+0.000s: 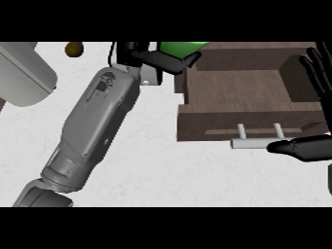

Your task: Pick up the cup, place it into the drawer and close the drawer

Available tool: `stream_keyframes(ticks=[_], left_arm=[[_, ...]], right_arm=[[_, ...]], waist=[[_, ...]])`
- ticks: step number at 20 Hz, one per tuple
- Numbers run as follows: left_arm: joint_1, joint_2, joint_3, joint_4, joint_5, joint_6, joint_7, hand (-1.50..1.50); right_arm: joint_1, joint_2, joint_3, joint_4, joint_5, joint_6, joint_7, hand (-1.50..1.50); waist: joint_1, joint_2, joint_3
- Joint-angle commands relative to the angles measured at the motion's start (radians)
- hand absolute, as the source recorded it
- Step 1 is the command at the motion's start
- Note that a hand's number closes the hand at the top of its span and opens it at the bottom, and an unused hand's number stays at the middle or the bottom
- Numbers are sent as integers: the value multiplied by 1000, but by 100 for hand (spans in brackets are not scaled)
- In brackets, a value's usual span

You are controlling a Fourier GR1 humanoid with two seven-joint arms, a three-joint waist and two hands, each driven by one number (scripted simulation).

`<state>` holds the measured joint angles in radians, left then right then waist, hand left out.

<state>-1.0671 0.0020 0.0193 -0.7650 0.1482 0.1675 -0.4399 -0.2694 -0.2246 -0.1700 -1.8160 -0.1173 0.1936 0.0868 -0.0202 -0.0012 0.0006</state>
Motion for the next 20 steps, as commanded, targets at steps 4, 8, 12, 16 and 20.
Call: stream_keyframes(ticks=[4,8,12,16,20], left_arm=[[-244,-2,-76,195,67,156,197,150],[-300,-2,-144,324,105,197,201,150],[-296,-2,-218,418,122,200,182,150],[-265,-2,-272,476,150,129,217,150],[-262,-2,-357,476,163,107,249,150]], right_arm=[[-40,-10,17,56,25,15,-26,-150],[-59,-22,-8,69,-7,30,-35,-150],[-52,6,22,53,5,22,-50,-150],[-76,26,60,18,-2,25,-24,-150],[-144,10,49,68,-11,31,-16,-150]], waist=[[-28,12,1],[-51,19,1],[-77,25,1],[-131,38,2],[-152,45,2]])
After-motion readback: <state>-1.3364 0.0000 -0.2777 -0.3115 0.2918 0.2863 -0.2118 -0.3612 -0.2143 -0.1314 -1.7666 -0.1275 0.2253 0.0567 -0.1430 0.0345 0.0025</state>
